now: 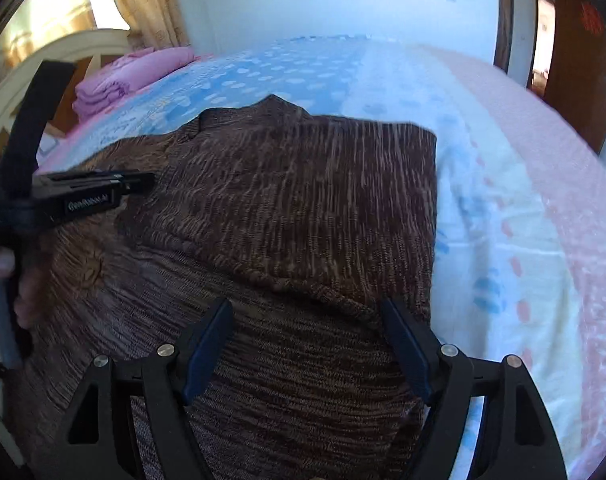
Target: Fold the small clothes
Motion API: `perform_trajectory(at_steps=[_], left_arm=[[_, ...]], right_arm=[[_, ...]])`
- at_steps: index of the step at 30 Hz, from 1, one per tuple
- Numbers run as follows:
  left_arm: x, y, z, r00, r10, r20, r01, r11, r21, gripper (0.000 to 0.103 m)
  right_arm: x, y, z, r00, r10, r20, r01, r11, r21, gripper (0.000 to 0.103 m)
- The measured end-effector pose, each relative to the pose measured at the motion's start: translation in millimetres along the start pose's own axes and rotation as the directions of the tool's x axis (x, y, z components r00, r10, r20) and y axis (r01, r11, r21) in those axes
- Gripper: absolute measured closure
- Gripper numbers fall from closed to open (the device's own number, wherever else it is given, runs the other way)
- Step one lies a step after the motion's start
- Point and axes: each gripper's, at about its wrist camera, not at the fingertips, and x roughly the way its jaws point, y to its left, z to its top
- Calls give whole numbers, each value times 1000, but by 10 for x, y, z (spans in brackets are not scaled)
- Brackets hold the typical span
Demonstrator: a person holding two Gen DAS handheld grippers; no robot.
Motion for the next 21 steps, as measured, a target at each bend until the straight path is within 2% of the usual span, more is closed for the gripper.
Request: perform_trajectory(at_steps=[1, 3, 5, 9, 11, 14, 16, 18, 21], left_arm=[[-41, 54, -34, 1000, 5, 0, -5, 1000, 5, 80], [-124, 206, -102, 1000, 18, 5, -18, 1000, 10, 71], [-196, 418, -161, 999, 48, 12, -48, 999, -3, 58], [-305, 886, -238, 996, 89, 18, -87, 994, -72, 48], [-367, 1125, -293, 993, 115, 28, -111, 988, -109, 29], [-407, 1523, -412, 982, 185, 28, -178, 972, -154, 27], [-381, 1819, -496, 973, 231, 8, -226, 957, -184, 27], [-347, 2136, -590, 959, 284, -20, -281, 933, -224, 27], [-316, 2555, -727, 934, 351, -64, -354, 889, -289, 27]], right_arm=[[-31, 35, -4, 999, 7, -31, -7, 1000, -7, 26], [-103, 87, 29, 999, 1, -40, -2, 1000, -21, 26], [-171, 229, 128, 1000, -30, -8, 30, 998, -51, 26], [-108, 500, 449, 998, 30, 52, -27, 998, -58, 26], [41, 626, 587, 994, 75, 76, -71, 996, -47, 26], [334, 854, 680, 992, 107, 61, -102, 992, -74, 26], [516, 987, 650, 992, 123, 14, -121, 987, -104, 26], [589, 1091, 577, 997, 79, 21, -75, 988, -138, 26], [558, 1168, 543, 996, 91, 15, -88, 985, -145, 24]])
